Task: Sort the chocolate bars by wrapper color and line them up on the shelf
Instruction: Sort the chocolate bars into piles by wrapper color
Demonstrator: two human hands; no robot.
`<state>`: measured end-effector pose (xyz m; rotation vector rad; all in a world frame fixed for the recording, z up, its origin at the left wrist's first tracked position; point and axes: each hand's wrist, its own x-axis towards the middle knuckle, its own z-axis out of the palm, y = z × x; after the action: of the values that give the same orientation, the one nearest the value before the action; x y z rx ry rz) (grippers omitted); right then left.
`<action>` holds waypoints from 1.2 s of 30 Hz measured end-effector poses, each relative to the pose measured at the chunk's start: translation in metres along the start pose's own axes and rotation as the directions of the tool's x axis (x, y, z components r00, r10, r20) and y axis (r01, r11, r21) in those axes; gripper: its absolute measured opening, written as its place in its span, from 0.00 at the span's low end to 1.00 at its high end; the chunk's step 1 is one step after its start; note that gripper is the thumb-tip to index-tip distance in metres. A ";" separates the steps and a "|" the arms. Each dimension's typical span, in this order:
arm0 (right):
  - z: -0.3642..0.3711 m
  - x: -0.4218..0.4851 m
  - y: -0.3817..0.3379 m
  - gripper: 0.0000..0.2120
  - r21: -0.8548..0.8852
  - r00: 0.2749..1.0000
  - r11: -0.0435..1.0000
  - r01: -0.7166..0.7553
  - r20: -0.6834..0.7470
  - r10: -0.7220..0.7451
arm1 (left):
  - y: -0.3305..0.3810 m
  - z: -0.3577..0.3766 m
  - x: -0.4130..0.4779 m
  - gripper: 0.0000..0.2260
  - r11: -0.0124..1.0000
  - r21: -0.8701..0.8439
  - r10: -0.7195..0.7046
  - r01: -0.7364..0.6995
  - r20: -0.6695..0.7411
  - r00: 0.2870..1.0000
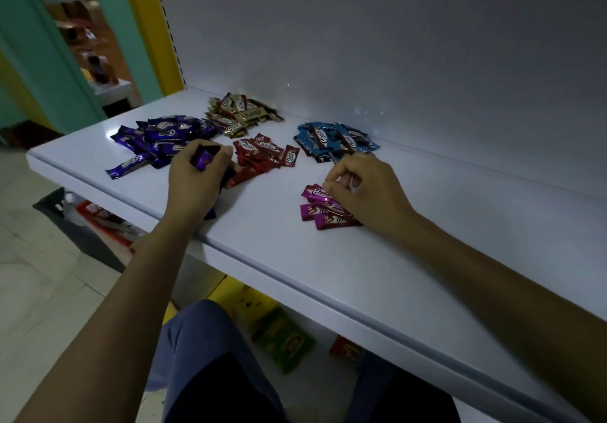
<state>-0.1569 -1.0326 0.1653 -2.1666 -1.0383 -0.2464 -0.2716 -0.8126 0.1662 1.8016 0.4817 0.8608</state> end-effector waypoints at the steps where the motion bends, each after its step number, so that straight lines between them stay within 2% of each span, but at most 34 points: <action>1: 0.001 -0.002 -0.002 0.04 -0.006 1.000 1.000 0.010 -0.007 -0.010 | 0.000 0.000 0.000 0.05 1.000 -0.005 -0.004 0.004 0.000 1.000; 4: 0.002 -0.004 -0.010 0.03 -0.029 0.996 0.996 0.087 0.020 -0.086 | -0.001 -0.002 0.003 0.04 0.997 -0.072 -0.035 0.033 -0.017 0.999; 7: 0.001 0.002 -0.026 0.04 0.082 0.986 0.988 0.127 0.096 -0.135 | -0.003 -0.006 0.009 0.08 0.946 -0.293 -0.179 0.141 -0.107 0.978; 10: 0.010 0.014 -0.051 0.07 0.188 0.967 0.966 0.180 0.146 -0.208 | -0.004 -0.015 0.015 0.08 0.736 -0.625 -0.413 0.260 -0.111 0.904; 13: 0.031 0.029 -0.080 0.09 0.233 0.928 0.942 0.240 0.230 -0.293 | -0.007 -0.024 0.018 0.09 0.472 -0.841 -0.492 0.264 -0.002 0.871; 17: 0.065 0.048 -0.120 0.21 0.244 0.871 0.939 0.242 0.373 -0.321 | -0.011 -0.025 0.021 0.09 0.362 -0.897 -0.527 0.255 0.029 0.850; 18: 0.074 0.051 -0.126 0.21 0.224 0.864 0.942 0.250 0.388 -0.322 | -0.011 -0.026 0.021 0.10 0.333 -0.908 -0.539 0.255 0.039 0.841; 22: 0.105 0.060 -0.133 0.12 0.205 0.866 0.944 0.258 0.384 -0.320 | -0.012 -0.034 0.019 0.16 0.153 -0.944 -0.528 0.293 0.172 0.831; 25: 0.112 0.076 -0.131 0.11 0.211 0.884 0.955 0.207 0.378 -0.275 | -0.014 -0.040 0.020 0.19 0.022 -0.939 -0.476 0.343 0.292 0.830; 30: 0.118 0.106 -0.129 0.10 0.204 0.901 0.974 0.097 0.398 -0.173 | -0.022 -0.043 0.027 0.26 -0.058 -0.913 -0.437 0.403 0.387 0.812; 36: 0.110 0.131 -0.128 0.12 0.218 0.851 0.972 -0.086 0.523 -0.042 | -0.026 -0.039 0.029 0.20 -0.085 -0.922 -0.479 0.378 0.370 0.796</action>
<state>-0.1787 -0.8250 0.2102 -2.0663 -1.2618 0.4936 -0.2801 -0.7583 0.1602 0.1739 0.3150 0.4874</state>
